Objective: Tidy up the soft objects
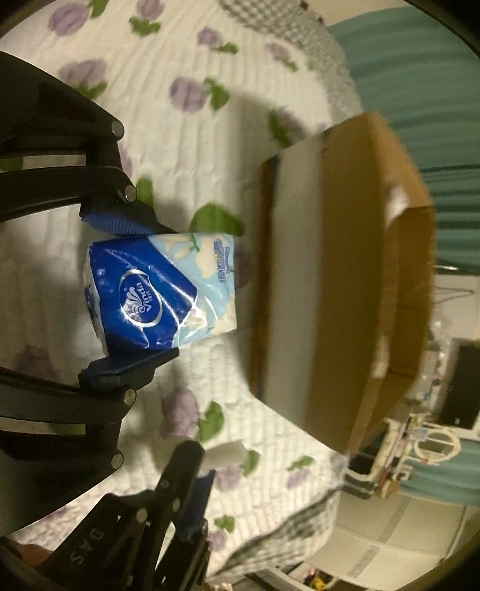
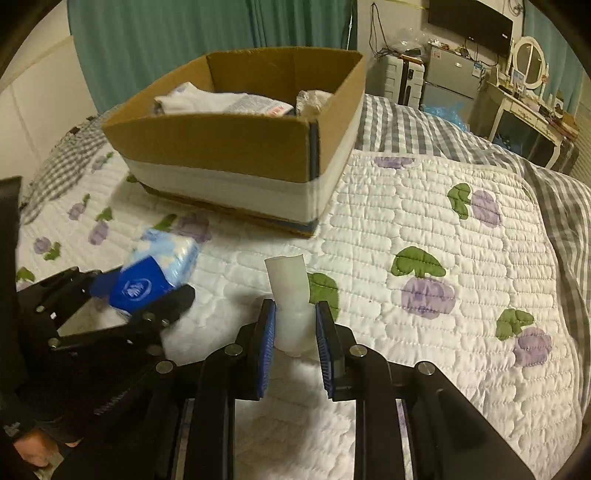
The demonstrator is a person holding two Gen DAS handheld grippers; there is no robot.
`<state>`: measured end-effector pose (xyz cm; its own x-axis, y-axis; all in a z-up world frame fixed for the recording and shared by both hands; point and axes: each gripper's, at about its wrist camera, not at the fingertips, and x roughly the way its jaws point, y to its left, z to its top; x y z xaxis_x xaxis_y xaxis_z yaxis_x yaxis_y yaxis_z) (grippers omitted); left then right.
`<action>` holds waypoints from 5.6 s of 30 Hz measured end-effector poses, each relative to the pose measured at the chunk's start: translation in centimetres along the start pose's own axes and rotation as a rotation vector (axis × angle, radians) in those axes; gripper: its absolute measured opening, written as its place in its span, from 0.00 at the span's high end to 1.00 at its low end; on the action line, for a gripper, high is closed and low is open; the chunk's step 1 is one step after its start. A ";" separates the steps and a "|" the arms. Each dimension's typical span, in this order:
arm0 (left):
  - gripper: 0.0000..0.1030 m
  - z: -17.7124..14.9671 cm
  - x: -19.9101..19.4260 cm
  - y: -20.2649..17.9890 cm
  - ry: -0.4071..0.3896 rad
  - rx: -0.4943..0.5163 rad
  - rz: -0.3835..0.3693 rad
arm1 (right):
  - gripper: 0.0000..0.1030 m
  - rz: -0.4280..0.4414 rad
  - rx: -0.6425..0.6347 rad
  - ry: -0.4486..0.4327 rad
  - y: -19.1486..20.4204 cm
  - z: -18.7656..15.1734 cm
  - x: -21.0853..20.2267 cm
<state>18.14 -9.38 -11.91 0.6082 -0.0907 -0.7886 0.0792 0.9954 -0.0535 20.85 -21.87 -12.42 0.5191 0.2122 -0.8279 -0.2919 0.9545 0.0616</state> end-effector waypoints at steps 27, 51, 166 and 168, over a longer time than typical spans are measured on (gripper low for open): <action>0.49 8.3 -19.0 4.1 -0.389 0.105 -0.015 | 0.80 -0.041 -0.198 -0.350 10.8 9.7 -20.9; 0.49 17.5 1.9 4.4 -0.203 0.171 0.037 | 0.79 -0.027 -0.076 -0.210 2.8 19.8 -1.4; 0.00 -4.7 -19.2 8.2 -0.582 -0.029 0.093 | 0.00 -0.176 0.091 -0.613 9.3 -5.1 -19.6; 0.00 -4.7 -19.2 8.2 -0.580 -0.030 0.092 | 0.00 -0.177 0.092 -0.614 9.3 -5.1 -19.6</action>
<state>3.43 0.71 -0.07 0.9450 0.0033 -0.3271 -0.0121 0.9996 -0.0247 3.87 -18.18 1.50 0.9262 0.1055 -0.3619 -0.1042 0.9943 0.0233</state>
